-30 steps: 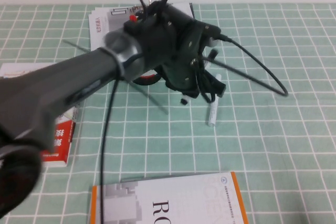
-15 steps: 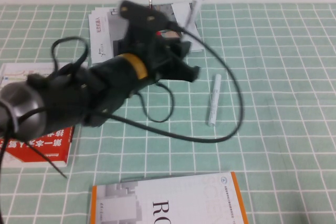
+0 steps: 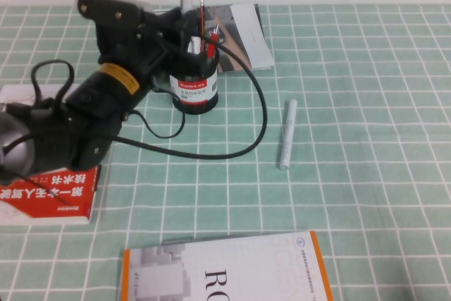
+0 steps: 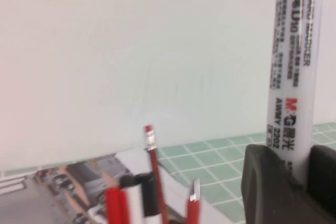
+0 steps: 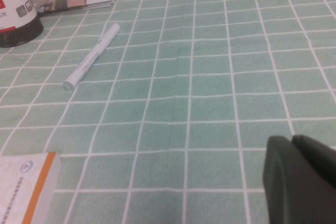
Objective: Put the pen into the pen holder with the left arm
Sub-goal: Place the pen onto the pen holder
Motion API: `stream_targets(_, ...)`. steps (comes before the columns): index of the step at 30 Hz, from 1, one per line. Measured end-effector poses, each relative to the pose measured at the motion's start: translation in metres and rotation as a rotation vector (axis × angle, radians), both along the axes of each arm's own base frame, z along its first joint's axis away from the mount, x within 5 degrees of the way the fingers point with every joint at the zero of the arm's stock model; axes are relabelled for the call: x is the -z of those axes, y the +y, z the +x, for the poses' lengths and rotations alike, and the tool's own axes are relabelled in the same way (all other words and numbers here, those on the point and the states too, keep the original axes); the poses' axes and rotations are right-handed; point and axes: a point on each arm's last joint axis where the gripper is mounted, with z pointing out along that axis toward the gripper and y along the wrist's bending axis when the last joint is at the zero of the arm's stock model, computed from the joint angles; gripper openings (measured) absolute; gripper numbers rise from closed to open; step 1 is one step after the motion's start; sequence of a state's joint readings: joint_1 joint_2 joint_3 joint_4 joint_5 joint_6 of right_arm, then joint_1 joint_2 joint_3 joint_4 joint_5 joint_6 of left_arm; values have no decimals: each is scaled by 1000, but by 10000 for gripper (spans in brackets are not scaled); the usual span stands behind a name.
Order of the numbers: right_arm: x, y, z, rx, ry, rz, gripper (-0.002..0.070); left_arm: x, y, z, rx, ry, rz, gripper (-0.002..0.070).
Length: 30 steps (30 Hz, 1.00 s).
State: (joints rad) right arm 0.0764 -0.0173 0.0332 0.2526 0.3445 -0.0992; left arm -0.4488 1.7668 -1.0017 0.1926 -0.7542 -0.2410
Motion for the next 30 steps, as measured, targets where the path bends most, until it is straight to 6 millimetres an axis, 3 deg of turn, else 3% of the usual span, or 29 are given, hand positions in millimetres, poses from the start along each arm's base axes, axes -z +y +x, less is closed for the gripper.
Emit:
stream_targets(10,0,0,0,0,0,0,-20,45,-1,30,-40,73,-14,111)
stream_targets(18,0,0,0,0,0,0,-20,59,-8,48,-47,86,-14,111)
stream_targets(30,0,0,0,0,0,0,-20,68,-9,49,-54,136,14,111)
